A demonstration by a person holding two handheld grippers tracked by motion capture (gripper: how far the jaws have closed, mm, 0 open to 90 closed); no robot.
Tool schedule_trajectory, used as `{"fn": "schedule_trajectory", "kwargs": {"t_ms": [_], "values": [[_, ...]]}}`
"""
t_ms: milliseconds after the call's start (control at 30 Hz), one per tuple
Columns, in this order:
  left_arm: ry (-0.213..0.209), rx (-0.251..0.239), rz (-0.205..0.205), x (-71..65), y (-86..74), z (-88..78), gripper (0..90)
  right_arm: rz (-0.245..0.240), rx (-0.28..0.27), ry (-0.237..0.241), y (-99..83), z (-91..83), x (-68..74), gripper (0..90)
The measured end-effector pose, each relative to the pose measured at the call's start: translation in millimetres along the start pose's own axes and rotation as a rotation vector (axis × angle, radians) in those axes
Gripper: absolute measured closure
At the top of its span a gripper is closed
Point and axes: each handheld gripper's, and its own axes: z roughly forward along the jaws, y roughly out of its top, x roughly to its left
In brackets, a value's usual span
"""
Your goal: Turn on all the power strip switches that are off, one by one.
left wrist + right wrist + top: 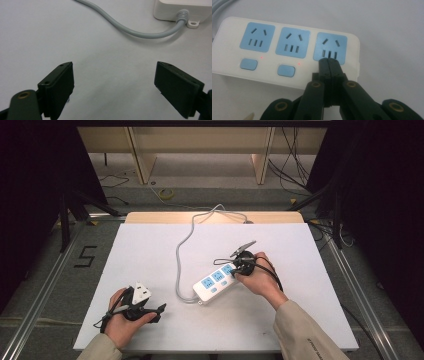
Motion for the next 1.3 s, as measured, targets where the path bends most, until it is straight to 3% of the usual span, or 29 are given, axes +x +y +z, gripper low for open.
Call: {"fn": "schedule_trajectory", "kwargs": {"t_ms": [733,900,1067,1300], "values": [[-0.001,0.000,-0.001,-0.2,0.1,0.5,15.9,-0.004,-0.001,-0.006,-0.3,1.0,0.5,90.0],[-0.003,-0.001,-0.002,0.9,-0.4,1.0,15.9,-0.028,-0.019,-0.010,-1.2,-0.2,0.8,90.0],[-0.003,0.003,-0.002,0.2,-0.2,1.1,15.9,-0.020,-0.054,0.005,-2.6,-3.3,2.7,90.0],[-0.005,0.005,0.000,0.3,-0.5,1.1,16.0,-0.027,-0.048,-0.004,-4.6,-7.5,1.1,89.9]]}}
